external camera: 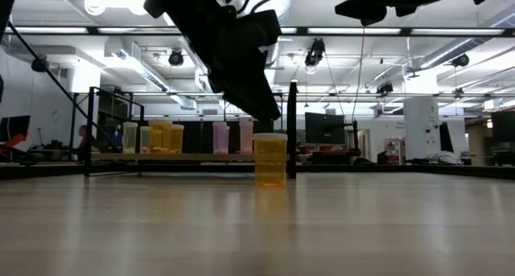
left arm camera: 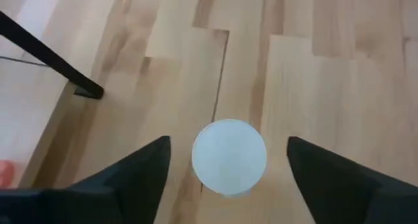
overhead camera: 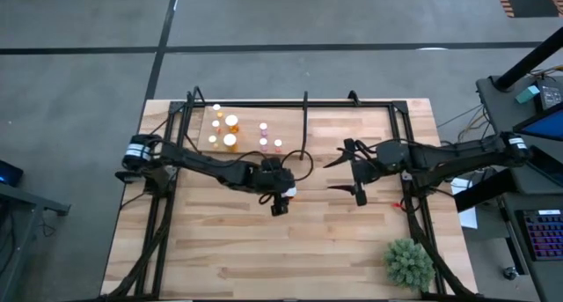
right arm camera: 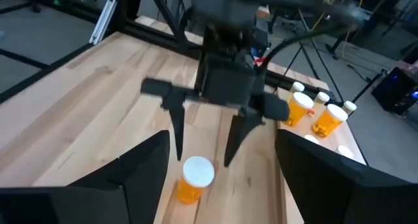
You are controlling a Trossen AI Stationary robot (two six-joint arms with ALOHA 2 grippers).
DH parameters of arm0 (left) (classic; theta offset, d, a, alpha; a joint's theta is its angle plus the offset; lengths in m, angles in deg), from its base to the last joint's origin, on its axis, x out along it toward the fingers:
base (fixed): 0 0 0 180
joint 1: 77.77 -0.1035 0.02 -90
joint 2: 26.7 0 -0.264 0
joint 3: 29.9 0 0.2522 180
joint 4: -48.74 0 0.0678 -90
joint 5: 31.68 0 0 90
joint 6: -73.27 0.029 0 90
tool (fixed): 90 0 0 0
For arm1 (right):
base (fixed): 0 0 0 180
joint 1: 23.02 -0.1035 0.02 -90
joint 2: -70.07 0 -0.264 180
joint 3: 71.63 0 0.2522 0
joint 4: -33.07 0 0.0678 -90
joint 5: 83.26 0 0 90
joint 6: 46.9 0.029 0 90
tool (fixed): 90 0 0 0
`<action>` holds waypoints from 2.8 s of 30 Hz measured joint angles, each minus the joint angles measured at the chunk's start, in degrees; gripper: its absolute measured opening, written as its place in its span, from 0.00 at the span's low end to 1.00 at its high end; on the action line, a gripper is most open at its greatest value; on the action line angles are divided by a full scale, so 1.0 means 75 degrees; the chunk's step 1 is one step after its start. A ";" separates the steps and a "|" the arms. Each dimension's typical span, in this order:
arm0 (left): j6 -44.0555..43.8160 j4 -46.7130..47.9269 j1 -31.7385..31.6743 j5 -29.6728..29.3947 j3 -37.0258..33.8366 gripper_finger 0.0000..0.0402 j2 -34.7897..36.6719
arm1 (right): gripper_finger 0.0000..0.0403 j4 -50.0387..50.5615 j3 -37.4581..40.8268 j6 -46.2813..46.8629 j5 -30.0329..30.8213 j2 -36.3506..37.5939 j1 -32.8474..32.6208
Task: Pick and place medicine bottles onto shelf by color
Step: Put the orange pill bottle on the shelf to align with the orange pill bottles
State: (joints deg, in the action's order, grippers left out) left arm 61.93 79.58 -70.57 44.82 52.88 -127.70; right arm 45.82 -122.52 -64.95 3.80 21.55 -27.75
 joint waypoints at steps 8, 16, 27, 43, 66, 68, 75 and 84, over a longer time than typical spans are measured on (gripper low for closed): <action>-0.0041 -0.0485 -0.0164 0.0552 -0.0245 0.78 -0.0177 | 0.67 0.0084 0.0000 -0.0006 0.0006 0.0054 0.0003; 0.0047 -0.0660 -0.0175 0.0314 -0.0271 0.75 -0.0652 | 0.67 0.0098 0.0000 0.0000 0.0009 0.0054 0.0009; 0.0170 -0.0616 -0.0160 -0.0038 -0.0271 0.50 -0.0539 | 0.67 0.0101 0.0000 -0.0003 0.0009 0.0054 0.0009; 0.0978 -0.0467 -0.0364 -0.0102 -0.0149 0.50 0.1053 | 0.67 0.0146 -0.0002 0.0000 0.0009 0.0049 0.0006; 0.0562 0.1183 -0.5728 -0.1198 -0.0522 0.49 0.2347 | 0.67 0.0098 -0.0006 -0.0021 0.0012 0.0045 0.0017; 0.0319 0.1183 -0.5922 -0.1192 -0.0522 0.49 0.2093 | 0.67 0.0098 -0.0006 -0.0082 0.0012 0.0045 0.0017; -0.0162 0.1130 -0.6067 -0.1259 -0.0522 0.49 0.1448 | 0.67 0.0101 -0.0006 -0.0096 0.0012 0.0045 0.0017; -0.0410 0.1236 -0.6076 -0.1273 -0.0655 0.49 0.1276 | 0.67 0.0106 -0.0006 -0.0110 0.0012 0.0045 0.0017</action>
State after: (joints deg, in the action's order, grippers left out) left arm 58.86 88.85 -116.14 35.27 47.97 -118.13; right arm 46.62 -122.56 -65.77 3.89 21.89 -27.62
